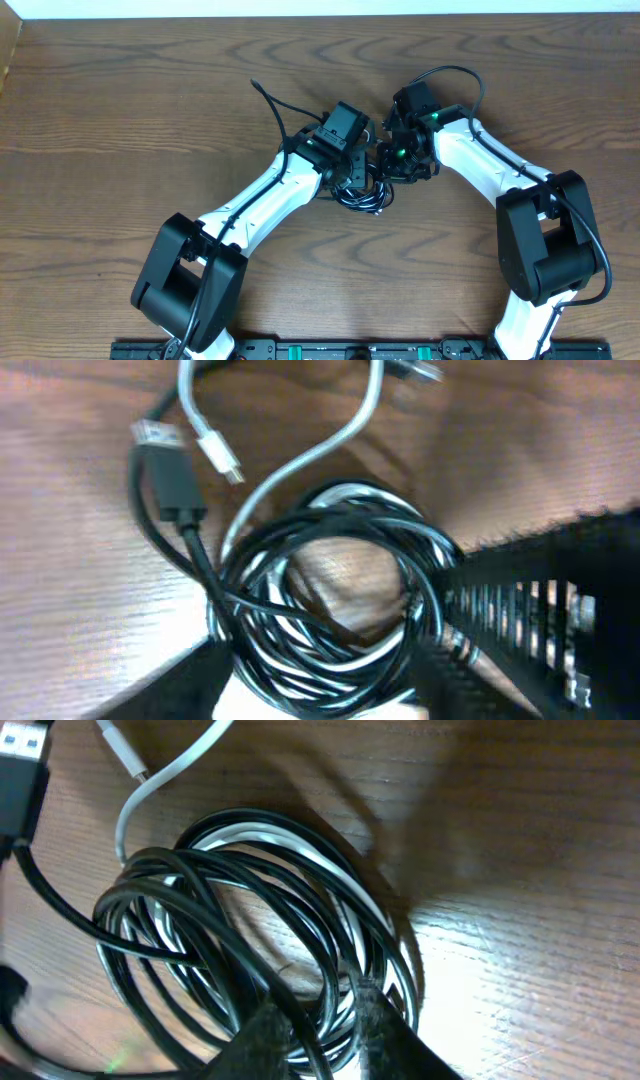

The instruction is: Untangle cables

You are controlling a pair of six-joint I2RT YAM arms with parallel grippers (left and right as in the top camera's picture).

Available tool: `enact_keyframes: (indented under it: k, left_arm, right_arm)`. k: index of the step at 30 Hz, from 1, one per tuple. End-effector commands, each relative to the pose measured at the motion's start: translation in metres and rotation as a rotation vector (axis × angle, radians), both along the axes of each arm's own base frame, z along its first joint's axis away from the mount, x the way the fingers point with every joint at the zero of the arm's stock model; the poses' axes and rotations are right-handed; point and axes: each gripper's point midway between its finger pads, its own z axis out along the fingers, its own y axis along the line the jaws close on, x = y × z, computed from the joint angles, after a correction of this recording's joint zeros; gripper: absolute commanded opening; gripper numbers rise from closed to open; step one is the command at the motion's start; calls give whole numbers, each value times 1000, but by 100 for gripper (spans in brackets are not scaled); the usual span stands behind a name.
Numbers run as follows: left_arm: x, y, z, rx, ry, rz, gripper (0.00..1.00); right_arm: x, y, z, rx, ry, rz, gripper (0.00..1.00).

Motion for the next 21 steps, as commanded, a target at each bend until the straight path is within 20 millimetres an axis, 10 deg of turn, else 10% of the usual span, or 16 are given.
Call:
enact_keyframes:
  k: [1, 4, 17, 21]
  left_arm:
    - [36, 24, 36, 7, -114, 84, 68]
    - [44, 45, 46, -20, -106, 157, 68]
    - [55, 45, -64, 49, 32, 174, 53]
    - [58, 41, -58, 33, 15, 160, 14]
  right_arm:
    - [15, 10, 28, 72, -56, 4, 35]
    - [20, 17, 42, 110, -77, 36, 43]
    - [3, 18, 13, -81, -89, 87, 21]
    - [1, 15, 7, -92, -67, 85, 19]
